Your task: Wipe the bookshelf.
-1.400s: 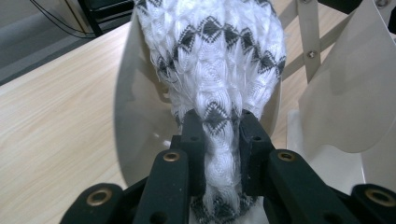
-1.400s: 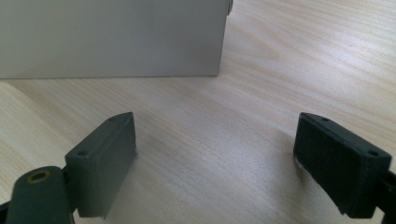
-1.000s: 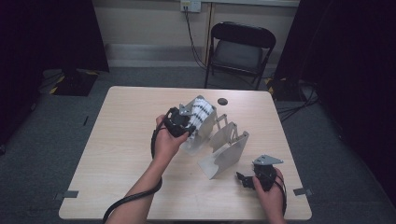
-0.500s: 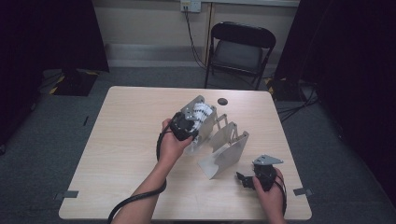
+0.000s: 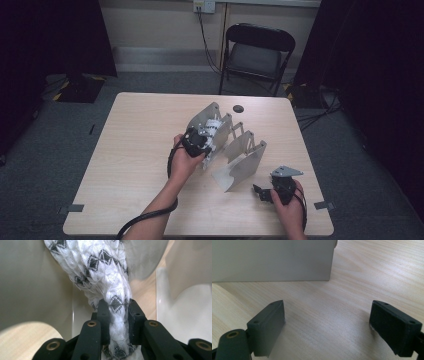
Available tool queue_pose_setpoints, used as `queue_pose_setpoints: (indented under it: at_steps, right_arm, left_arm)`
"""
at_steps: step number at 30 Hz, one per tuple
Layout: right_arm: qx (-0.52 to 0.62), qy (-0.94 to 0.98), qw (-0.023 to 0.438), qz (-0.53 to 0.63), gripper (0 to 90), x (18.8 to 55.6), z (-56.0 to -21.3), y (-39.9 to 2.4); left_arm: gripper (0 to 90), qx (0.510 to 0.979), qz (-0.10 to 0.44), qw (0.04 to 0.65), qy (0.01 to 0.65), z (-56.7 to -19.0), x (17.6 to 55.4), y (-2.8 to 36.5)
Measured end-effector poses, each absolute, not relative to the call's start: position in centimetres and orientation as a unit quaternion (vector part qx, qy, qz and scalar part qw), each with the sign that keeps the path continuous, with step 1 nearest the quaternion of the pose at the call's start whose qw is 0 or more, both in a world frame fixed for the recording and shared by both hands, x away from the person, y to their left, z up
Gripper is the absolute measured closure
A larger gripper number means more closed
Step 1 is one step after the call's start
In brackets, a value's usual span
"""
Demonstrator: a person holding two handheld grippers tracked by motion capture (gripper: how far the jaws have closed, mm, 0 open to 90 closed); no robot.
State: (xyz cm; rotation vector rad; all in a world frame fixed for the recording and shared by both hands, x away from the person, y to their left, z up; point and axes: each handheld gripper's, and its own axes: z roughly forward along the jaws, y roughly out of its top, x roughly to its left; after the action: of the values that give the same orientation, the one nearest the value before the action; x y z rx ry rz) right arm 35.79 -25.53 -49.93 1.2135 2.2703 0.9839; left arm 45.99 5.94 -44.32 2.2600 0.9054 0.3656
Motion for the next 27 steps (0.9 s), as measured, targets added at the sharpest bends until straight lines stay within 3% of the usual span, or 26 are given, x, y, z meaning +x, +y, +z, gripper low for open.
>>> queue_pose_setpoints:
  at_steps: [10,16,22,27]
  right_arm:
    - [0.432,0.808,0.192,0.350,12.4,35.8,-49.9,-25.5]
    - [0.432,0.809,0.192,0.350,12.5,35.8,-49.9,-25.5]
    - [0.431,0.809,0.192,0.350,12.5,35.8,-49.9,-25.5]
    - [0.431,0.809,0.192,0.350,12.4,35.8,-49.9,-25.5]
  left_arm:
    - [76.3,0.866,0.124,0.309,0.373,-47.2,45.4,7.1]
    - [76.3,0.862,0.124,0.311,0.381,-46.9,44.9,7.7]
    - [76.2,0.855,0.138,0.329,0.376,-43.8,44.7,8.8]
    - [76.2,0.848,0.170,0.350,0.361,-38.9,44.7,9.8]
